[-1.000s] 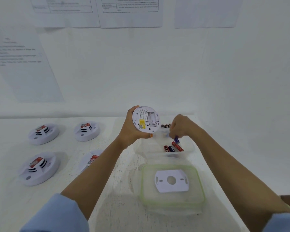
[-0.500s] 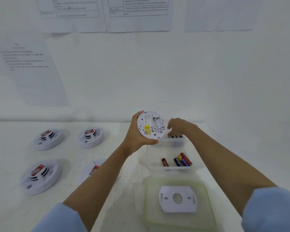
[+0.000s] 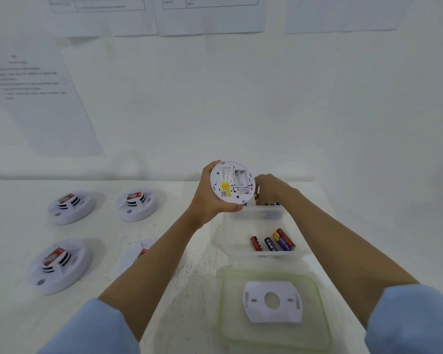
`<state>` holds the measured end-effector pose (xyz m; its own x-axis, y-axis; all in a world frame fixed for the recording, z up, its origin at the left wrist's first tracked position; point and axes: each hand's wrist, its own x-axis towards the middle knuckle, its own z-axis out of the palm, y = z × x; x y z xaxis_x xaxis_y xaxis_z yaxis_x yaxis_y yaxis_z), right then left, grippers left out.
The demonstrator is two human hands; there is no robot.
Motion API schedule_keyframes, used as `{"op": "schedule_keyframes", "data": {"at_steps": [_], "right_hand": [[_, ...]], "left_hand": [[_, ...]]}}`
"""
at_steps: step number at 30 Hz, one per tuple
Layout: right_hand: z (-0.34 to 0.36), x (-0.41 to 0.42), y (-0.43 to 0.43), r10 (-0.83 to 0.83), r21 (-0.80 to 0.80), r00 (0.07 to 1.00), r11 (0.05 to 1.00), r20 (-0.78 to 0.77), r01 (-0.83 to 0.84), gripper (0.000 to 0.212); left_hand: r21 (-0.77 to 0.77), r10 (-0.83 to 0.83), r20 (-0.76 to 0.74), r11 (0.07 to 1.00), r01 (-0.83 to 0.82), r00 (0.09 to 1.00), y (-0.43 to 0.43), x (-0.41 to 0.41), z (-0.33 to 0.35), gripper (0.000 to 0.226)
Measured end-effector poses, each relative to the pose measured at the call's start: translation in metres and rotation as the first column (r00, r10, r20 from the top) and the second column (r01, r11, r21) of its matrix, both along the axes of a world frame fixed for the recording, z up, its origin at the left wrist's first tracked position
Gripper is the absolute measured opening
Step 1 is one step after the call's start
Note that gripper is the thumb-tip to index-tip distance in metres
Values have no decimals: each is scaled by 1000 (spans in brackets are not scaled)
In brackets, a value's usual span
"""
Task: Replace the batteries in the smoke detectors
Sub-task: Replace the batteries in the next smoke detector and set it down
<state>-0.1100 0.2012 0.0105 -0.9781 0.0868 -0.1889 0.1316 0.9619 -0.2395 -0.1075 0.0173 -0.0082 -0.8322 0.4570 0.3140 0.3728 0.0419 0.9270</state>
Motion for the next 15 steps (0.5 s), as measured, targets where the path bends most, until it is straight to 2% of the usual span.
{"op": "schedule_keyframes", "data": {"at_steps": [4,7,9,11,13,15], "right_hand": [[3,10,6,-114,-314,980,947,-162,58,31],[19,24,8,-276,-520,892,852,-359,55,33],[32,35,5,-366,-599,787,801,-498,-7,30],[43,48,-2,-402,-676,729,729,-554,-111,24],[49,62,-13,-350,-688,741,697,-573,-203,24],[49,72,-23,-272,-656,765,714,-583,-246,24]], "left_hand": [[-12,-10,-3,1000,10,1000,-2,4,2,103],[-8,-8,4,1000,8,1000,-6,10,5,103],[-9,-9,2,1000,9,1000,-8,14,7,104],[-8,-5,-5,1000,5,1000,-9,17,8,106],[-3,0,-2,1000,0,1000,-9,21,9,105],[1,-2,-2,1000,2,1000,-8,24,11,101]]}}
